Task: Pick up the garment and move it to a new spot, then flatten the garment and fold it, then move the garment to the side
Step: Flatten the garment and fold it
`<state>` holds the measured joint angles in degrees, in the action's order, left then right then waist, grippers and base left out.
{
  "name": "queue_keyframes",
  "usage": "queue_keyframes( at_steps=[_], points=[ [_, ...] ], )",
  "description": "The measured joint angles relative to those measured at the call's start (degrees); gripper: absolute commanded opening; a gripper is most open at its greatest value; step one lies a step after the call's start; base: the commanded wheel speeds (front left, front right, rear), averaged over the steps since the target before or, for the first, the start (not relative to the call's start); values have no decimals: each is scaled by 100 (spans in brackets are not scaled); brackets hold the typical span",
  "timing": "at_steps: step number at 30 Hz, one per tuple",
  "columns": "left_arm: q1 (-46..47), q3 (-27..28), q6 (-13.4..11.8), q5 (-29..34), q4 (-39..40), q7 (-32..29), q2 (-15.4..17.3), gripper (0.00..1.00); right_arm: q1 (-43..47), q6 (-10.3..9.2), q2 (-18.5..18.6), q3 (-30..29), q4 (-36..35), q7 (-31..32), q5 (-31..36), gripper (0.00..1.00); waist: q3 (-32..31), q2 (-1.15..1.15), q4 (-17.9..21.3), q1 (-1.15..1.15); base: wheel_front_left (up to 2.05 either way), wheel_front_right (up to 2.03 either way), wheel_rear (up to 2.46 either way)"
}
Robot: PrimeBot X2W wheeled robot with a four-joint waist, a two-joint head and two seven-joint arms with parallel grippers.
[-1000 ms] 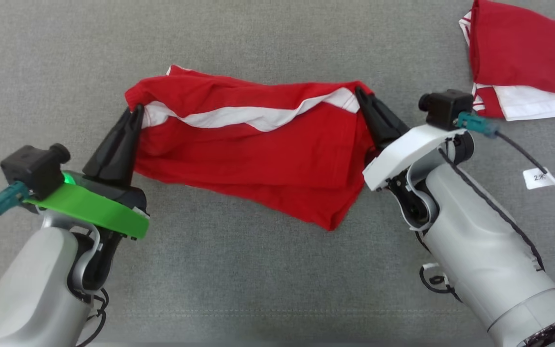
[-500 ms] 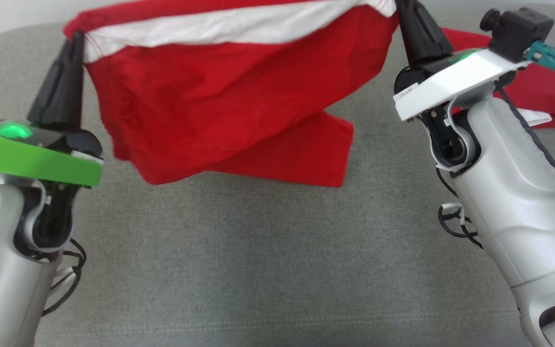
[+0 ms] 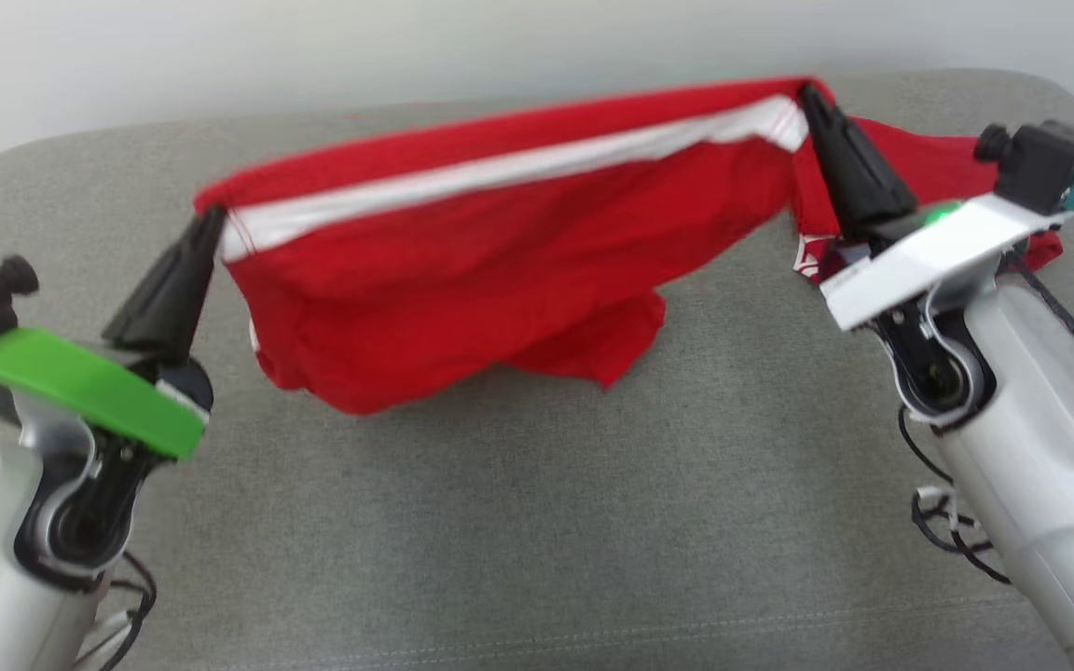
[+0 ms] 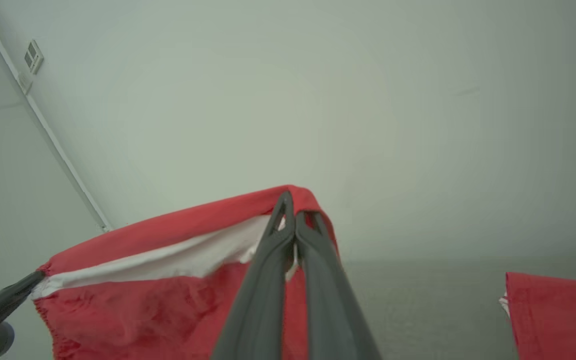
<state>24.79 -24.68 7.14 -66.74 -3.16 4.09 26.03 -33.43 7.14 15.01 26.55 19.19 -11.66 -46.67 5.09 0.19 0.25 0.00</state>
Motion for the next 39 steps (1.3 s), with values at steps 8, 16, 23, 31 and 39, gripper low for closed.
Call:
queue_keyframes(
  at_steps=[8, 16, 23, 31, 39],
  points=[
    [-372, -143, 0, -552, 45, -825, 349, 0, 372, 0, 311, 280, -535, 731, -793, 0, 73, 0, 97, 0, 0, 0, 0],
    [581, -225, -18, -730, -545, -1646, 421, 0, -498, -1, 267, 470, -178, 1642, -1259, 0, 420, 0, 176, 0, 0, 0, 0],
    [2388, 74, -89, 286, -864, -1271, 498, 0, -2246, -78, -89, -151, 327, 1528, -1152, 0, 909, 0, 273, 0, 0, 0, 0],
    [3227, 323, -7, 322, -1129, -328, -219, 0, -3090, -42, -157, -364, 432, 605, -811, 0, 1243, 0, 290, 0, 0, 0, 0],
    [1229, -363, -1, 287, -1542, -63, -335, 0, -1207, -8, -64, 271, 561, 427, -750, 0, 1094, 0, 101, 0, 0, 0, 0]
  ],
)
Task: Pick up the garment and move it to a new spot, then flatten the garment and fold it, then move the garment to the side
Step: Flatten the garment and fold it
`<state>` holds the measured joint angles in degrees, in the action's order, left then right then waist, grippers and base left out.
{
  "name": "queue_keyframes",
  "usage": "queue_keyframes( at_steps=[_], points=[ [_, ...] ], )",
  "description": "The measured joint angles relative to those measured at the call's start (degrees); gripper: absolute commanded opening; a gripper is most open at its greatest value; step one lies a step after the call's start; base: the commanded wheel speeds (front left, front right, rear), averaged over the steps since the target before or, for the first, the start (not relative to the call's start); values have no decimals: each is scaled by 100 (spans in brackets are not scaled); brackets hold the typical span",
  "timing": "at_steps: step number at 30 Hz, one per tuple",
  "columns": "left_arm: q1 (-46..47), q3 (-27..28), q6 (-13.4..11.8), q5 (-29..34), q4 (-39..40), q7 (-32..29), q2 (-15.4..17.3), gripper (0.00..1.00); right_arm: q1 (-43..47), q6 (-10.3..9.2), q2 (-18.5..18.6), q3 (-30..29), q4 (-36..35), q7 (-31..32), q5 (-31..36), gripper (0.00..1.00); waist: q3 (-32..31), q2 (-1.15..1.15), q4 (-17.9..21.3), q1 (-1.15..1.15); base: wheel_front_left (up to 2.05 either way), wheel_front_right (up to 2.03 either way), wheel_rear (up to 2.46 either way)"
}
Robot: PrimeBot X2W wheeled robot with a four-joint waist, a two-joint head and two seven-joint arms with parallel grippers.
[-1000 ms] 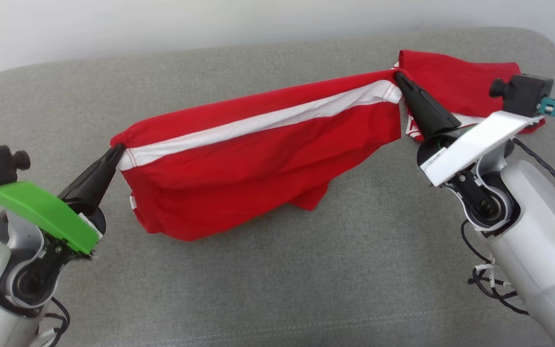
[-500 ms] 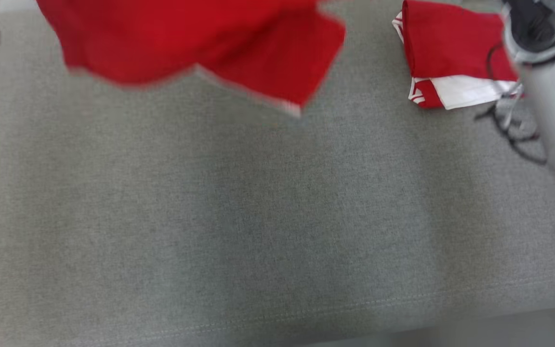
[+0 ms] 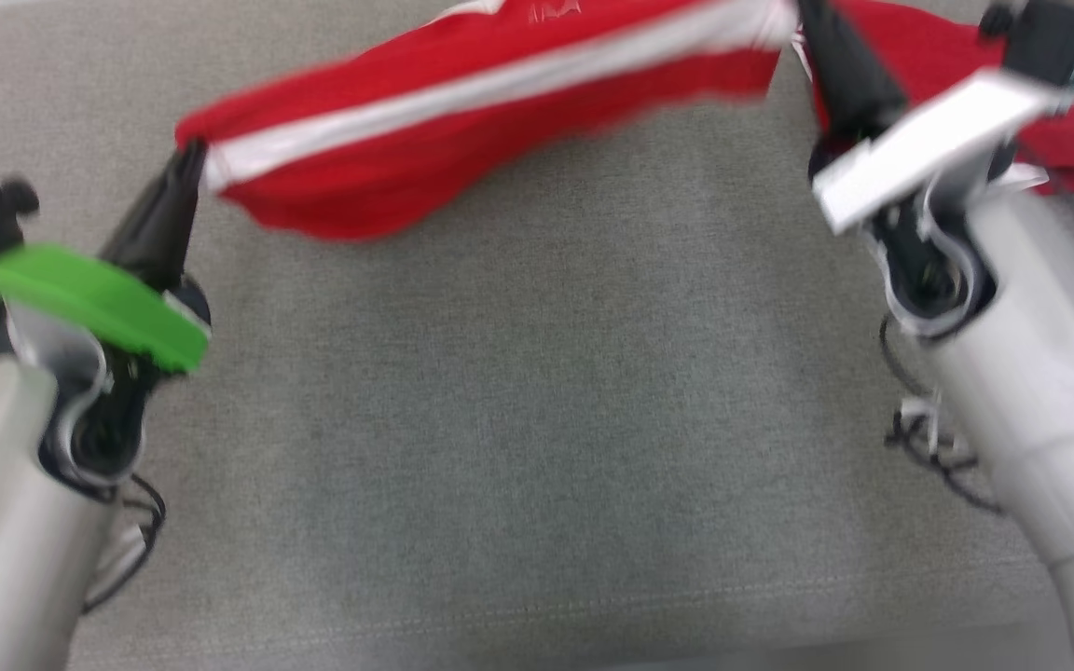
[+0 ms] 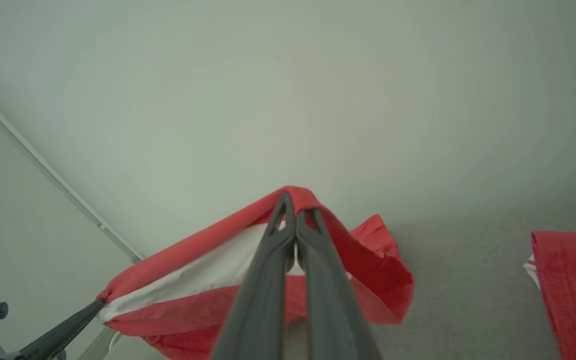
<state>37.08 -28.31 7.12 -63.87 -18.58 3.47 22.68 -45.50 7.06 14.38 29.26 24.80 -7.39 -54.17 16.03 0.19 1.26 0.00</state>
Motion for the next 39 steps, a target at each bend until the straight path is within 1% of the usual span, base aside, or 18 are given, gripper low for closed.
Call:
queue_keyframes(
  at_steps=[2, 8, 11, 15, 22, 28, 33, 36, 39],
  points=[
    [-400, -1, 1, -70, -92, 234, -45, 0, 503, 8, 3, 44, 38, -66, -160, 0, -43, 0, -24, 0, 0, 0, 0],
    [-1293, -332, 2, -142, -56, 721, -154, 0, 1757, 8, 93, 171, 51, -214, -506, 0, -178, 0, -70, 0, 0, 0, 0],
    [-1506, -411, 2, -136, 9, 914, -134, 0, 2091, 8, 182, 247, -89, -253, -621, 0, -243, 0, -76, 0, 0, 0, 0],
    [-1714, -510, 9, 21, 21, 978, -111, 0, 2387, 8, 287, 279, -298, -325, -787, 0, -295, 0, -76, 0, 0, 0, 0],
    [-2050, -693, 43, 178, 15, 1029, -40, 0, 2932, 8, 626, 604, -631, -331, -848, 0, -373, 0, -82, 0, 0, 0, 0],
    [-2241, -556, 43, 370, 94, 1074, 25, 0, 3276, 10, 868, 605, -1161, -470, -995, 0, -434, 0, -76, -1, 0, 0, 0],
    [-2570, -505, 45, 466, 280, 1077, 133, 0, 3695, 44, 1205, 734, -1546, -476, -1012, 0, -447, 0, -34, -1, 0, 0, 0],
    [-2752, -258, 45, 520, 478, 1077, 147, 0, 3876, 45, 1334, 823, -1770, -477, -1044, 0, -428, 0, 23, -1, 0, 0, 0],
    [-2867, -57, 45, 557, 755, 1077, 146, 0, 4027, 46, 1455, 775, -2023, -528, -1180, 0, -422, 0, 82, -1, 0, 0, 0]
  ],
)
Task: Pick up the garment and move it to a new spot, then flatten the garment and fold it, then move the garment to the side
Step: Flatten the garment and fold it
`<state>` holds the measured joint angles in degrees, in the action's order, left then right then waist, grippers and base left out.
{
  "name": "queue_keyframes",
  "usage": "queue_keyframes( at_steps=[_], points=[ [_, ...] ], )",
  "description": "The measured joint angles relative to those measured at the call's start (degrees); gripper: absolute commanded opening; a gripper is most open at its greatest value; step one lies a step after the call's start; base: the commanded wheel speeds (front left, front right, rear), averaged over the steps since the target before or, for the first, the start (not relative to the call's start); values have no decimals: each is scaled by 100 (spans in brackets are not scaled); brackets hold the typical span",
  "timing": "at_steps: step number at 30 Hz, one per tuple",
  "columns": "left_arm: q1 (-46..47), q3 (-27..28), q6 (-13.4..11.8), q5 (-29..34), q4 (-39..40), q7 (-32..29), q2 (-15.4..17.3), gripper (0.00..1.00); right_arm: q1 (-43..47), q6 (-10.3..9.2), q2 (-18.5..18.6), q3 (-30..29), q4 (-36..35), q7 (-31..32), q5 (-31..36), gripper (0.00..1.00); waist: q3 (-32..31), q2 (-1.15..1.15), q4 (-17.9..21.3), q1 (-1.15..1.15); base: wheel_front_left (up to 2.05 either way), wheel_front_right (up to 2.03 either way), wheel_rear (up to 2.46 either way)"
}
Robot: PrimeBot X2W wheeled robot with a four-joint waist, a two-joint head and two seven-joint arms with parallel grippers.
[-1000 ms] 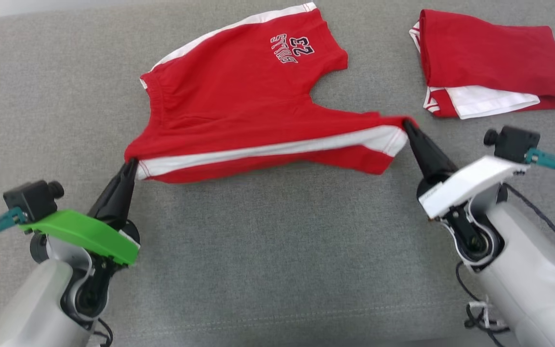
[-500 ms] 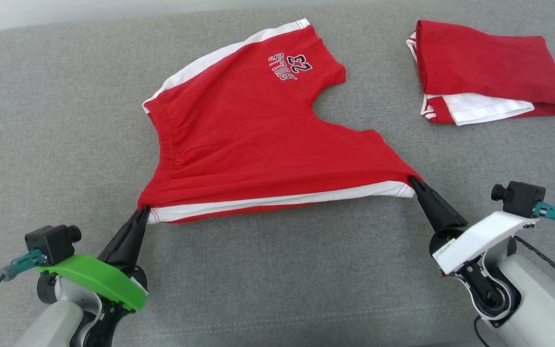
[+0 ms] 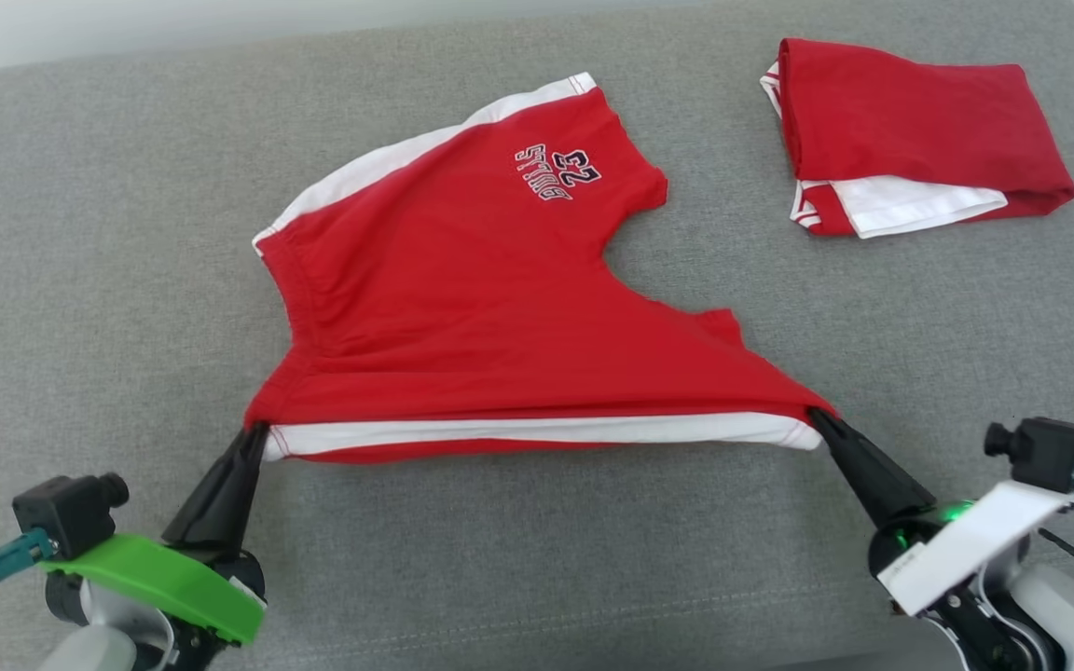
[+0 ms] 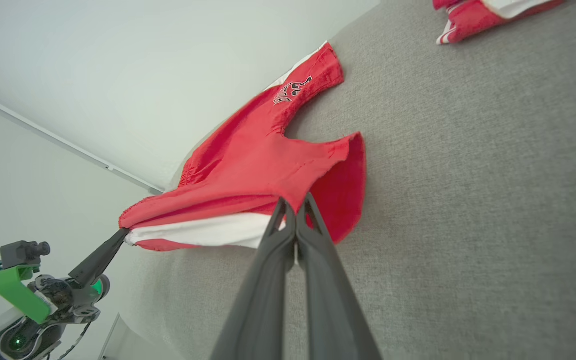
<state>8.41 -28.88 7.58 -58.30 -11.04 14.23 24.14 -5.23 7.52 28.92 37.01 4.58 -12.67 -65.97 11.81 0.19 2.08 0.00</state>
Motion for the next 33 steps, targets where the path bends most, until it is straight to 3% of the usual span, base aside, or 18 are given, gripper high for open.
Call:
queue_keyframes(
  at_steps=[12, 21, 33],
  points=[
    [-517, 191, 2, 278, 499, -1, 19, 0, 391, 1, 421, -174, -638, -51, -146, 0, -113, 0, -24, 0, 0, 0, 0],
    [-394, -132, 2, 361, 654, 1, 98, 0, 25, 1, 720, -144, -486, -44, 164, 0, -96, 0, -107, 0, 0, 0, 0],
    [159, 35, 1, 335, 617, 2, 5, 0, -603, -3, 463, 13, -286, -40, 338, 0, 295, 0, -107, 0, 0, 0, 0]
  ],
)
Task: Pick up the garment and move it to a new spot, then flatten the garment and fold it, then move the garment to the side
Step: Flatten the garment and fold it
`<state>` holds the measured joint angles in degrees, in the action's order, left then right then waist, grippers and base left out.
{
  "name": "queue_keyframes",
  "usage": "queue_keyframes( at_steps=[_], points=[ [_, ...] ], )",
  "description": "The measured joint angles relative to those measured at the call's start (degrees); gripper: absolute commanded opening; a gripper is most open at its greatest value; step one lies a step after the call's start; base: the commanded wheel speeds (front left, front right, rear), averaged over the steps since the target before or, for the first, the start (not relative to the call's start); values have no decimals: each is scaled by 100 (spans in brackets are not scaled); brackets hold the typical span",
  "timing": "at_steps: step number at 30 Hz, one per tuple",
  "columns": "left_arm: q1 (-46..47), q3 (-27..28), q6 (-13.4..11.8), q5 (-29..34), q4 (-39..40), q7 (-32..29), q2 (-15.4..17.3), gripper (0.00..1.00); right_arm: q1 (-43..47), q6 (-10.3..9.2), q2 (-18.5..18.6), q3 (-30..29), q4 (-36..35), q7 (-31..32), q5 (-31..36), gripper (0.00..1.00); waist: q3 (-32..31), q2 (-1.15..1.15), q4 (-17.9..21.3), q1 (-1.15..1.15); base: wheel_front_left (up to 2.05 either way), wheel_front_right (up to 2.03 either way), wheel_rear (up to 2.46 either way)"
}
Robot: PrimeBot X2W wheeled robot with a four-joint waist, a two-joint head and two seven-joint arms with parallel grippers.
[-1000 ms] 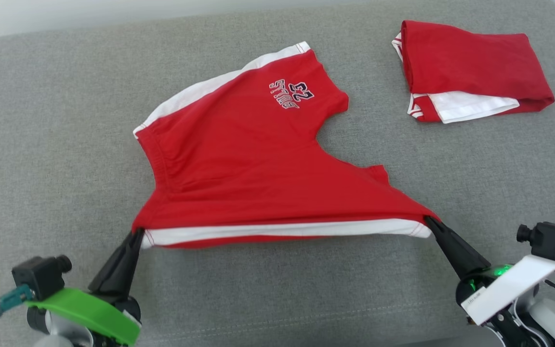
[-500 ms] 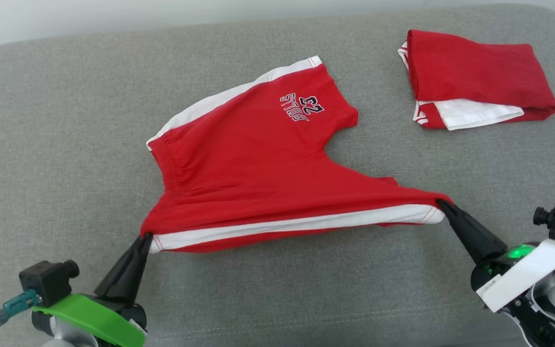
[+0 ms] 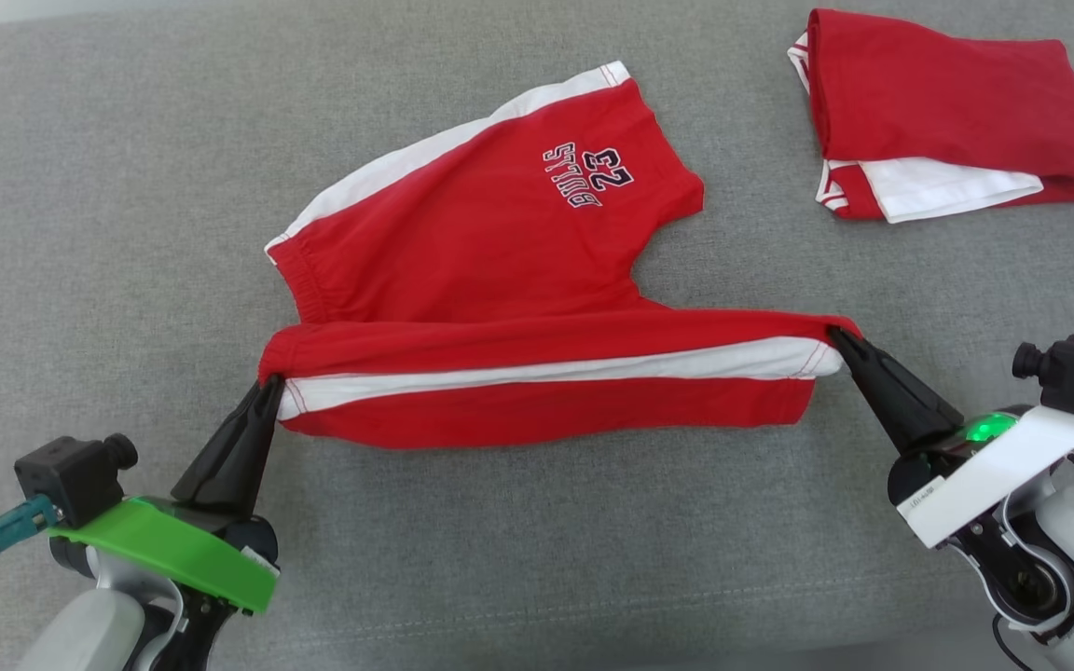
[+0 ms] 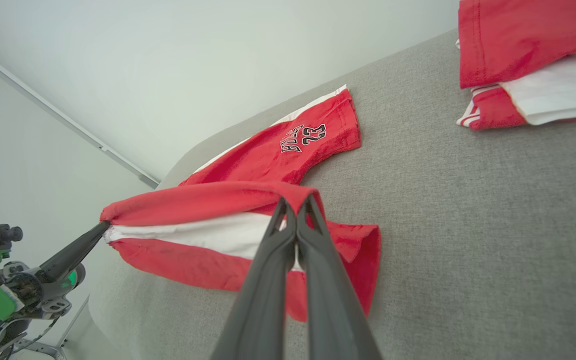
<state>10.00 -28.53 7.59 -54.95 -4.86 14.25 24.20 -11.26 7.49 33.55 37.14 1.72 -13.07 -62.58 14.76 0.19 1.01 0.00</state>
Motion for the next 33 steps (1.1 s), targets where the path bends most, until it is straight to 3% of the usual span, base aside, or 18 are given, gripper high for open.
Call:
queue_keyframes(
  at_steps=[8, 17, 33],
  points=[
    [349, 120, -1, 2, -25, 0, -70, 0, -488, 0, -141, -162, 234, -3, 235, 0, 191, 0, 16, 0, 0, 0, 0],
    [1055, 255, -1, 38, -277, 0, -171, 0, -1678, 0, -405, -207, 598, 12, 377, 0, 550, 0, 0, 0, 0, 0, 0],
    [2340, 242, -3, 254, -866, 3, -750, 0, -3625, 0, -541, -377, 1694, 485, 609, 0, 1348, 0, -409, 0, 0, 0, 0]
  ],
)
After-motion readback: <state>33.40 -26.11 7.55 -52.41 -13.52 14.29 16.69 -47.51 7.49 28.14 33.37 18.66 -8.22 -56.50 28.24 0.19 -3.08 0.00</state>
